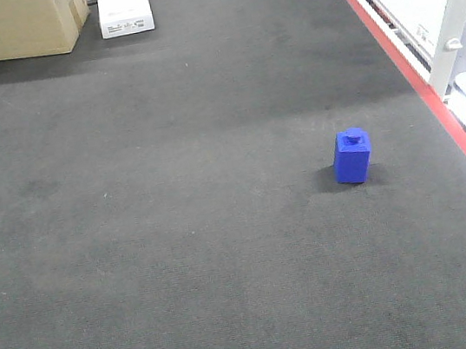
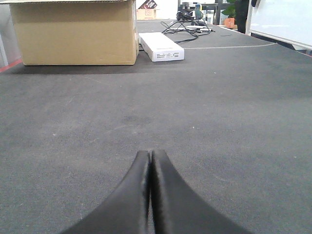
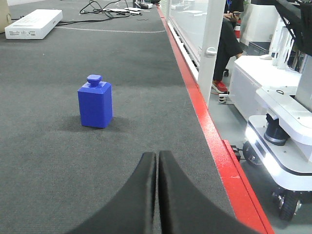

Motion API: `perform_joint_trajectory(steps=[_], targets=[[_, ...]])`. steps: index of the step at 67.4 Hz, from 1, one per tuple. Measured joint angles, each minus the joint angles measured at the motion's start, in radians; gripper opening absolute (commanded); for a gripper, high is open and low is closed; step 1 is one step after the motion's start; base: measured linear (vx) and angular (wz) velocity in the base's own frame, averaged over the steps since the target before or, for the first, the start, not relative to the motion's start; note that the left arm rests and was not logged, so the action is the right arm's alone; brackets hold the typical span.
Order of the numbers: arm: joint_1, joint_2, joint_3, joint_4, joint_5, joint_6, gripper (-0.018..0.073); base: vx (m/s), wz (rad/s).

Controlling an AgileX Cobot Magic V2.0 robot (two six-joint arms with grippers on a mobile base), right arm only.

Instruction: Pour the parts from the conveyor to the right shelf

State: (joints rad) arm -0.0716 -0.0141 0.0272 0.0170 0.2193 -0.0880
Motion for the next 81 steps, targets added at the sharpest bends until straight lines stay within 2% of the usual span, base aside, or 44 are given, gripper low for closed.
perform_joint_trajectory(steps=[81], targets=[[0.000, 0.000, 0.000, 0.000, 0.000, 0.000, -0.0010, 0.00, 0.00]])
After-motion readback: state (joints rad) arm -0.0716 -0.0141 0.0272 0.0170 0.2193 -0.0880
